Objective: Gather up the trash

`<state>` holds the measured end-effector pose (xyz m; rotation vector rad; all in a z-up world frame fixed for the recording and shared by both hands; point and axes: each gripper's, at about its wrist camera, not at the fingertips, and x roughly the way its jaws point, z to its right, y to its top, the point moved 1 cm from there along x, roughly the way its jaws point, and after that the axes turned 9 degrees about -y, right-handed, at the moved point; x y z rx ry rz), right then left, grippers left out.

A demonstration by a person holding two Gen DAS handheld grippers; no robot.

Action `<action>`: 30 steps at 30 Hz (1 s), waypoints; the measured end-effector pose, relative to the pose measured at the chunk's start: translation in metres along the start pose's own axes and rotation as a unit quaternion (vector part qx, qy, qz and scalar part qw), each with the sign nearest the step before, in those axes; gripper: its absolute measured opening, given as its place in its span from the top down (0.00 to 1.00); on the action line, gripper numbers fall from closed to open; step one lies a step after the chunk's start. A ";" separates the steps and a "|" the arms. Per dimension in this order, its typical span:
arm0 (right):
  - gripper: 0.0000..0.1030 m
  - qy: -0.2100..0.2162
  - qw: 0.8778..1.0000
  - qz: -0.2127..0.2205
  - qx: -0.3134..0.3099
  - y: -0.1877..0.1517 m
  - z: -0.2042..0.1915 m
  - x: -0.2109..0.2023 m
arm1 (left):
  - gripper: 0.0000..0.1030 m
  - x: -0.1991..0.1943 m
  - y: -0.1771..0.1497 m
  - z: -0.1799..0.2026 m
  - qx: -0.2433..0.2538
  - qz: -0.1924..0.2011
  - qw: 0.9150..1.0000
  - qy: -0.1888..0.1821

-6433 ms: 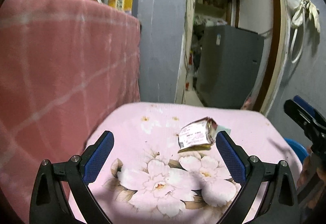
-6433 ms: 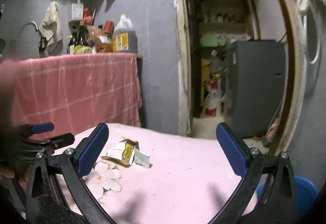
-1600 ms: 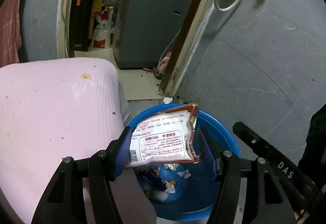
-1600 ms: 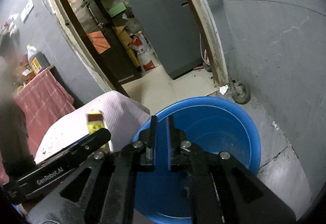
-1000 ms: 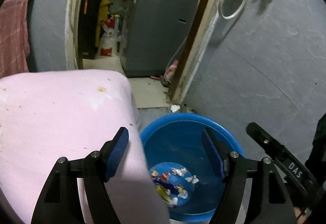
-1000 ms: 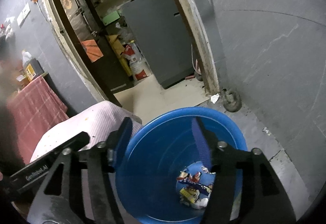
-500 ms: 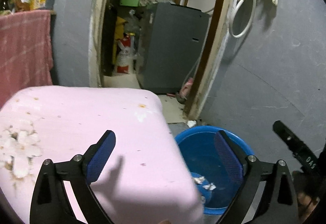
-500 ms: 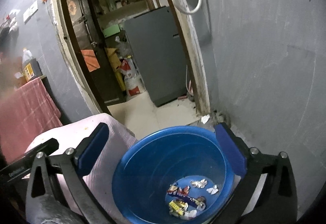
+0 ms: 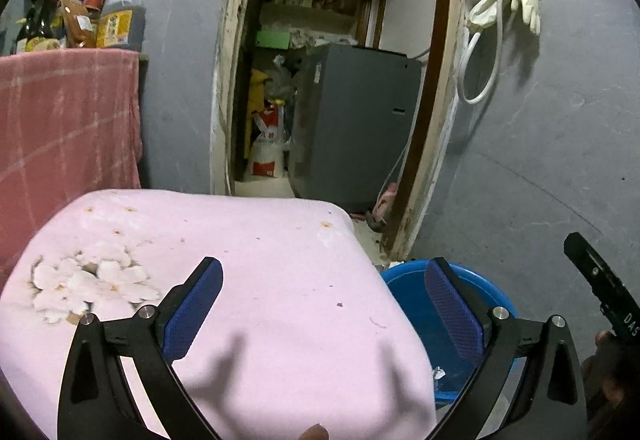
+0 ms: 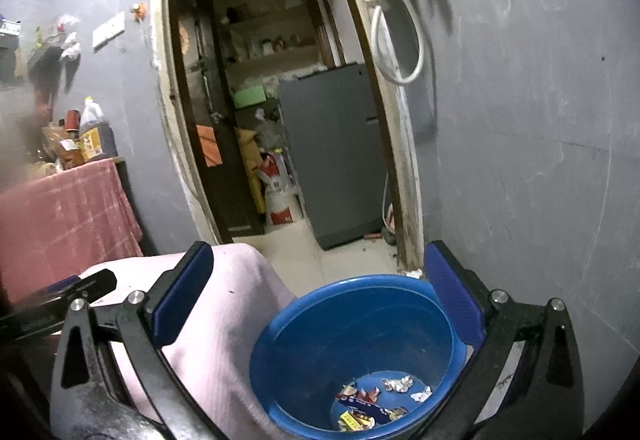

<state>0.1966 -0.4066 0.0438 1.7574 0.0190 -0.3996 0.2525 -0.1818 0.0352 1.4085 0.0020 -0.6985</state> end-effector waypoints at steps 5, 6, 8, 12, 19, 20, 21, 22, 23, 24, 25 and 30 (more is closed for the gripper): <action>0.00 0.007 1.000 0.007 -0.011 -0.008 -0.009 -0.025 | 0.03 -0.027 -0.006 -0.003 0.007 0.024 1.000 0.003; 0.00 0.007 1.000 0.009 -0.014 -0.008 -0.010 -0.030 | 0.03 -0.031 -0.007 -0.003 0.006 0.027 1.000 0.003; 0.00 0.007 1.000 0.013 -0.022 -0.011 -0.013 -0.041 | 0.02 -0.043 -0.011 -0.005 0.003 0.035 0.999 0.002; 0.00 0.005 0.999 0.021 -0.026 -0.013 -0.017 -0.062 | 0.02 -0.065 -0.017 -0.004 0.007 0.049 0.999 0.002; 0.00 0.005 0.999 0.038 -0.030 -0.017 -0.018 -0.104 | 0.02 -0.103 -0.034 0.000 0.011 0.066 0.998 0.001; 0.00 0.006 0.999 0.038 -0.029 -0.018 -0.017 -0.110 | 0.02 -0.109 -0.037 0.000 0.009 0.069 0.998 0.001; 0.00 0.008 0.999 0.038 -0.028 -0.020 -0.017 -0.115 | 0.02 -0.115 -0.040 0.000 0.008 0.072 0.997 0.002; 0.00 0.008 0.999 0.037 -0.028 -0.022 -0.017 -0.120 | 0.02 -0.120 -0.042 0.000 0.010 0.073 0.997 0.004; 0.00 0.010 0.999 0.035 -0.030 -0.025 -0.018 -0.127 | 0.02 -0.124 -0.044 0.001 0.012 0.075 0.997 0.005; 0.00 0.010 0.999 0.034 -0.031 -0.028 -0.021 -0.131 | 0.02 -0.131 -0.048 0.003 0.017 0.078 0.997 0.009; 0.00 0.011 0.999 0.032 -0.033 -0.031 -0.023 -0.136 | 0.02 -0.135 -0.051 0.003 0.020 0.080 0.997 0.011; 0.00 0.018 0.999 0.019 -0.047 -0.047 -0.036 -0.156 | 0.02 -0.153 -0.071 0.006 0.031 0.078 0.996 0.013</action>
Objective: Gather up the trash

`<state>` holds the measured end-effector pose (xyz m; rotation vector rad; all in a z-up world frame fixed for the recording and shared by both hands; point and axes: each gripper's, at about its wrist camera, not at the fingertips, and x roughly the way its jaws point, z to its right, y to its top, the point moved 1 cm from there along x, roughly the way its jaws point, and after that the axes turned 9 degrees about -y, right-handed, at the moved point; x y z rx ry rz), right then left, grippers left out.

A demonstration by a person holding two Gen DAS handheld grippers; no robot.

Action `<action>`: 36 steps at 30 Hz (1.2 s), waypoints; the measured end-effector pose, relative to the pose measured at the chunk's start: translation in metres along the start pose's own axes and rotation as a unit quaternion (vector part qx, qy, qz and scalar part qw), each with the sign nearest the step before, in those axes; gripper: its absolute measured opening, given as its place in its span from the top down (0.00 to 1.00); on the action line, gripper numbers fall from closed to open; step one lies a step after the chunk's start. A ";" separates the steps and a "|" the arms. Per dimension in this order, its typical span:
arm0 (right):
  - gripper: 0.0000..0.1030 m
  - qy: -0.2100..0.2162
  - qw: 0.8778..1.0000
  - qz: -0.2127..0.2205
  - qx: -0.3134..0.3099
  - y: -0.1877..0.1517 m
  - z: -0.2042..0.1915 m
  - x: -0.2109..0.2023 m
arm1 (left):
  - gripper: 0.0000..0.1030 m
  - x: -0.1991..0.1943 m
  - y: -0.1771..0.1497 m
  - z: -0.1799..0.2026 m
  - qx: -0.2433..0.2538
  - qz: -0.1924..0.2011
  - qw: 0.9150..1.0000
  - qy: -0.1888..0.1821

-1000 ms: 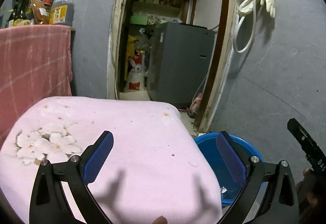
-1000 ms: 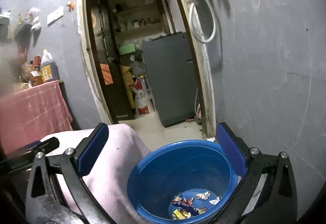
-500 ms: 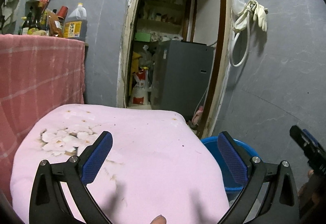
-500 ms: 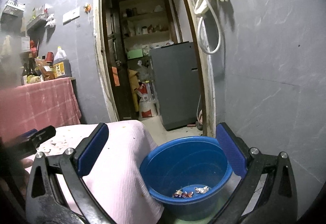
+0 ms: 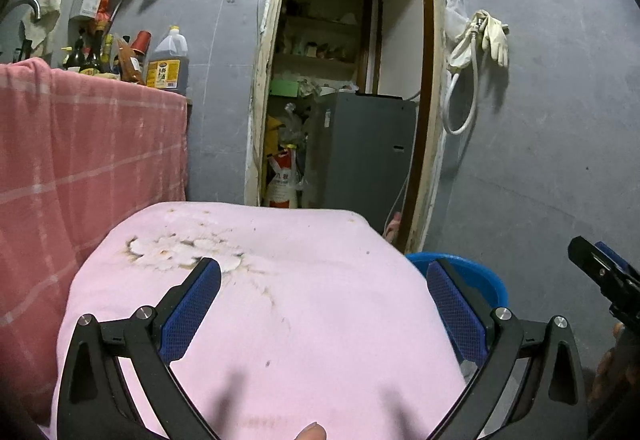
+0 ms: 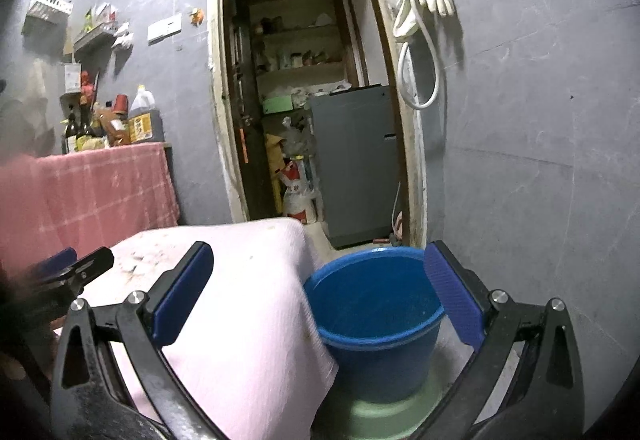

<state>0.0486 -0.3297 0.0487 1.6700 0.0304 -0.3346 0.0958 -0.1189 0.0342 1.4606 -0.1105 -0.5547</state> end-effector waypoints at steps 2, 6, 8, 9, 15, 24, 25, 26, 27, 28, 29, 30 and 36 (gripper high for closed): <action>0.00 0.000 1.000 -0.008 -0.009 -0.006 -0.007 -0.006 | 0.02 -0.008 -0.007 0.000 -0.004 -0.001 1.000 0.002; 0.00 0.002 1.000 -0.012 -0.020 -0.014 -0.017 -0.015 | 0.02 -0.022 -0.020 -0.002 -0.007 -0.001 1.000 0.010; 0.00 0.000 1.000 -0.013 -0.022 -0.018 -0.020 -0.019 | 0.02 -0.030 -0.024 -0.004 -0.004 0.004 1.000 0.020; 0.00 0.000 1.000 -0.013 -0.022 -0.021 -0.021 -0.021 | 0.02 -0.034 -0.026 -0.006 -0.005 0.005 1.000 0.022; 0.00 -0.001 0.999 -0.021 -0.035 -0.031 -0.030 -0.025 | 0.02 -0.048 -0.037 -0.014 -0.002 0.008 0.999 0.047; 0.00 0.009 0.999 -0.018 -0.033 -0.043 -0.035 -0.031 | 0.02 -0.060 -0.049 -0.022 -0.017 0.007 0.999 0.051; 0.00 0.011 0.999 -0.017 -0.033 -0.045 -0.036 -0.033 | 0.02 -0.061 -0.051 -0.021 -0.019 0.006 0.998 0.051; 0.00 0.012 0.999 -0.016 -0.034 -0.046 -0.037 -0.034 | 0.02 -0.062 -0.052 -0.022 -0.020 0.006 0.998 0.052; 0.00 0.013 0.999 -0.013 -0.036 -0.048 -0.039 -0.035 | 0.02 -0.064 -0.053 -0.022 -0.020 0.006 0.998 0.053; 0.00 0.012 0.999 -0.011 -0.037 -0.049 -0.040 -0.037 | 0.02 -0.065 -0.054 -0.021 -0.020 0.006 0.998 0.054; 0.00 0.012 0.999 -0.008 -0.037 -0.051 -0.041 -0.038 | 0.02 -0.066 -0.055 -0.022 -0.019 0.007 0.998 0.056; 0.00 0.012 0.999 -0.007 -0.037 -0.051 -0.041 -0.039 | 0.02 -0.068 -0.056 -0.022 -0.019 0.008 0.998 0.058; 0.00 0.010 0.999 -0.010 -0.028 -0.055 -0.038 -0.041 | 0.02 -0.074 -0.061 -0.024 -0.017 0.011 0.998 0.065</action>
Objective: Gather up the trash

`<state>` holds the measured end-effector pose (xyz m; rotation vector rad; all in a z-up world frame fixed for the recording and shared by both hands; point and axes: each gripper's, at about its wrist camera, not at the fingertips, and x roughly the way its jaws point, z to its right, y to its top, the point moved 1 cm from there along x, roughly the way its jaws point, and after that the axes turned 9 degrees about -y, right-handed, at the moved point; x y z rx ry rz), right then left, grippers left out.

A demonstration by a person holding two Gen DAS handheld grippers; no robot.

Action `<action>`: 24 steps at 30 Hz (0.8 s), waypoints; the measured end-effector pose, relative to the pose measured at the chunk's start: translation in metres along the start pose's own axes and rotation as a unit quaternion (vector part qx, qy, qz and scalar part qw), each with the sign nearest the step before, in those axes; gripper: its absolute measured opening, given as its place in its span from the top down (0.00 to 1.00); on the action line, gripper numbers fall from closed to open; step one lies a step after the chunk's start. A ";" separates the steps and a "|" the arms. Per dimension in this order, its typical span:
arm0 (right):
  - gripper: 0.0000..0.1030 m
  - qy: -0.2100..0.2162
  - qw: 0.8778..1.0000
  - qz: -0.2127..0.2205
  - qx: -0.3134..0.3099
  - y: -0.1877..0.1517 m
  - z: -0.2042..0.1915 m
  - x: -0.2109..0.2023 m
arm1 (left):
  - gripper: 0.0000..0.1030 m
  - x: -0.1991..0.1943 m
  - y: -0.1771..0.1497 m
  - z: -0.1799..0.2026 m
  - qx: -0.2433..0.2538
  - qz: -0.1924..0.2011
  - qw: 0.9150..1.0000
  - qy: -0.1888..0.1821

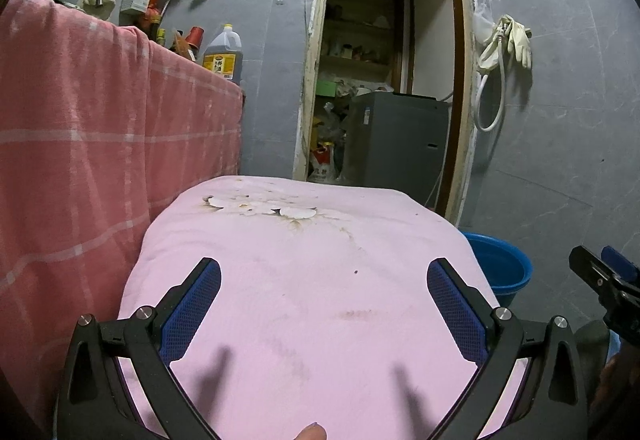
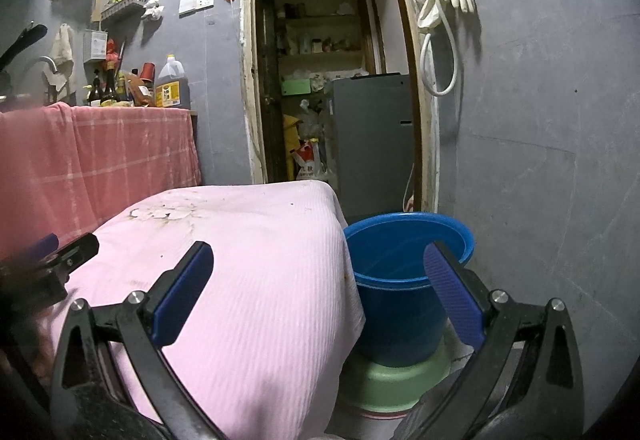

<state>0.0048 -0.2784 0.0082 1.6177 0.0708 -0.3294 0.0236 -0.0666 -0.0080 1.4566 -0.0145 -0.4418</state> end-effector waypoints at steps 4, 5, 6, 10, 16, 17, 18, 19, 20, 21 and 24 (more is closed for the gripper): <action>0.00 -0.006 1.000 0.004 0.006 -0.003 0.000 -0.005 | 0.02 -0.006 -0.005 0.000 0.005 0.004 1.000 0.006; 0.00 -0.008 1.000 0.004 0.007 -0.004 0.001 -0.007 | 0.02 -0.008 -0.007 0.000 0.007 0.004 1.000 0.008; 0.00 -0.010 1.000 0.002 0.009 -0.005 0.001 -0.008 | 0.02 -0.009 -0.008 0.000 0.008 0.004 1.000 0.009; 0.00 -0.017 1.000 -0.006 0.014 -0.009 0.000 -0.009 | 0.02 -0.012 -0.011 -0.005 0.010 0.006 1.000 0.010; 0.00 -0.027 1.000 -0.014 0.009 -0.010 -0.002 -0.006 | 0.02 -0.010 -0.014 -0.011 -0.001 -0.001 1.000 0.018; 0.00 -0.027 1.000 -0.014 0.008 -0.010 -0.004 -0.006 | 0.02 -0.009 -0.014 -0.012 -0.004 -0.001 1.000 0.018; 0.00 -0.027 1.000 -0.014 0.007 -0.010 -0.005 -0.006 | 0.02 -0.009 -0.014 -0.013 -0.006 -0.002 1.000 0.019; 0.00 -0.027 1.000 -0.013 0.006 -0.010 -0.005 -0.006 | 0.02 -0.009 -0.014 -0.014 -0.007 -0.002 1.000 0.019; 0.00 -0.027 1.000 -0.013 0.005 -0.010 -0.006 -0.006 | 0.02 -0.009 -0.014 -0.014 -0.007 -0.002 1.000 0.019; 0.00 -0.026 1.000 -0.013 0.004 -0.011 -0.006 -0.007 | 0.02 -0.009 -0.014 -0.014 -0.007 -0.002 1.000 0.019; 0.00 -0.024 1.000 -0.013 -0.001 -0.012 -0.007 -0.007 | 0.02 -0.010 -0.014 -0.014 -0.006 -0.002 1.000 0.019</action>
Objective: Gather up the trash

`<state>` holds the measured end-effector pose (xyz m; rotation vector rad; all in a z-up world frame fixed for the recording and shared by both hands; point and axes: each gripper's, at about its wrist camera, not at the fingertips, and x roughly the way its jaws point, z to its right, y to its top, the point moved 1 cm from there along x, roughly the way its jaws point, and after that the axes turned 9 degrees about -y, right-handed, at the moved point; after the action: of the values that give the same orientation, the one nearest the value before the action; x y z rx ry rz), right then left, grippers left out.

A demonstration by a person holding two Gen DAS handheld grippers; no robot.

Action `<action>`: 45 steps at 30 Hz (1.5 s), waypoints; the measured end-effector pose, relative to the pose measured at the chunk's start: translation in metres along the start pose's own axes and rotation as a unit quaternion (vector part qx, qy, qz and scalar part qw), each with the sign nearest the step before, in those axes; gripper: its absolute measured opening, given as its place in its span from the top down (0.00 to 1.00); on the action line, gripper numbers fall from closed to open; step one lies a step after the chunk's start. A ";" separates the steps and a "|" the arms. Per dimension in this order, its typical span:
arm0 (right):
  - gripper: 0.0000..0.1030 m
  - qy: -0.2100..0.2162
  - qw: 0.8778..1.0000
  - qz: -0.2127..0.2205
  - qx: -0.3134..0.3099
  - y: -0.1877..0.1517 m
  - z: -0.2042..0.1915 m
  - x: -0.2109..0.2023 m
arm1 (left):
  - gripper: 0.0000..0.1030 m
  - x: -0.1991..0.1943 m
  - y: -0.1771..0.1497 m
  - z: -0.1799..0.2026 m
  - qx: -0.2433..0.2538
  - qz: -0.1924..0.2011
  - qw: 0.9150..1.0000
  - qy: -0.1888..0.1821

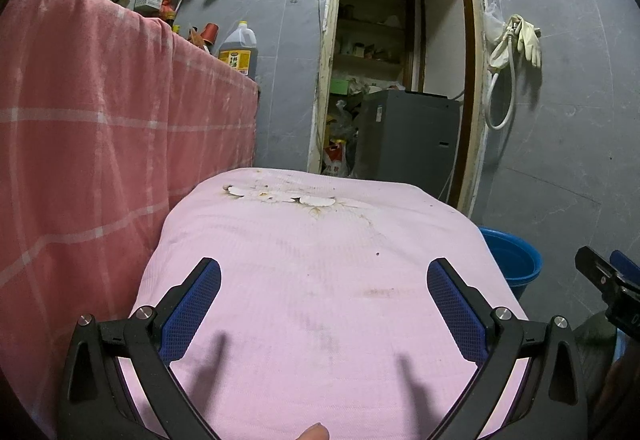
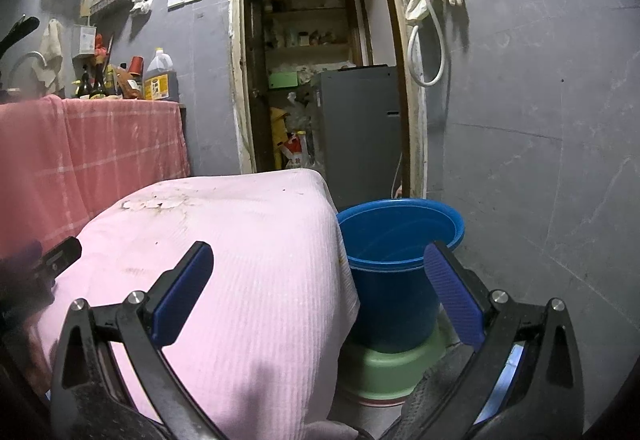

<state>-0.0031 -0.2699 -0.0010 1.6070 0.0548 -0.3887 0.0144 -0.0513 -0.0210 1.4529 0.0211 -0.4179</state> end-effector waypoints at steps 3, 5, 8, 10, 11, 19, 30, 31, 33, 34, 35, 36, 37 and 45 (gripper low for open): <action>0.00 0.002 1.000 0.000 -0.003 0.000 -0.001 0.000 | 0.02 -0.001 -0.001 0.000 0.001 0.000 1.000 -0.001; 0.00 0.002 1.000 -0.001 -0.004 0.000 0.000 0.001 | 0.02 -0.001 -0.001 -0.001 0.001 0.001 1.000 -0.001; 0.00 0.003 1.000 -0.001 -0.003 0.000 0.000 0.001 | 0.02 -0.001 -0.001 0.000 0.001 0.001 1.000 -0.001; 0.00 0.002 1.000 -0.001 -0.002 0.000 0.000 0.002 | 0.02 -0.001 -0.001 -0.001 0.001 0.000 1.000 -0.001; 0.00 0.003 1.000 0.000 -0.002 0.000 0.000 0.002 | 0.02 -0.001 -0.001 -0.001 0.001 0.001 1.000 -0.002; 0.00 0.003 1.000 -0.001 -0.001 0.000 0.000 0.002 | 0.02 -0.001 -0.001 0.000 0.001 0.001 1.000 -0.001; 0.00 0.002 1.000 -0.001 -0.001 0.000 -0.001 0.001 | 0.02 -0.001 -0.001 0.000 0.002 0.001 1.000 -0.001; 0.00 0.002 1.000 -0.001 -0.001 0.000 -0.001 0.001 | 0.02 -0.001 -0.001 0.000 0.002 0.001 1.000 -0.002; 0.00 0.002 1.000 -0.001 -0.001 0.000 -0.001 0.001 | 0.02 -0.001 -0.001 0.000 0.002 0.001 1.000 -0.002; 0.00 0.002 1.000 -0.001 0.000 0.000 -0.001 0.001 | 0.02 -0.001 -0.001 0.000 0.002 0.001 1.000 -0.002; 0.00 0.002 1.000 -0.001 0.000 0.000 -0.002 0.001 | 0.02 -0.001 -0.002 0.000 0.002 0.001 1.000 -0.001; 0.00 0.002 1.000 -0.001 -0.001 0.000 -0.002 0.001 | 0.02 -0.001 -0.001 0.000 0.002 0.001 1.000 -0.002; 0.00 0.002 1.000 -0.001 -0.001 0.000 -0.002 0.001 | 0.02 -0.001 -0.002 0.001 0.002 0.002 1.000 -0.001; 0.00 0.002 1.000 -0.001 0.000 0.000 -0.003 0.001 | 0.02 -0.001 -0.002 0.000 0.002 0.002 1.000 -0.001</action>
<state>-0.0014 -0.2676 -0.0014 1.6072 0.0589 -0.3868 0.0127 -0.0507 -0.0224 1.4563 0.0157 -0.4170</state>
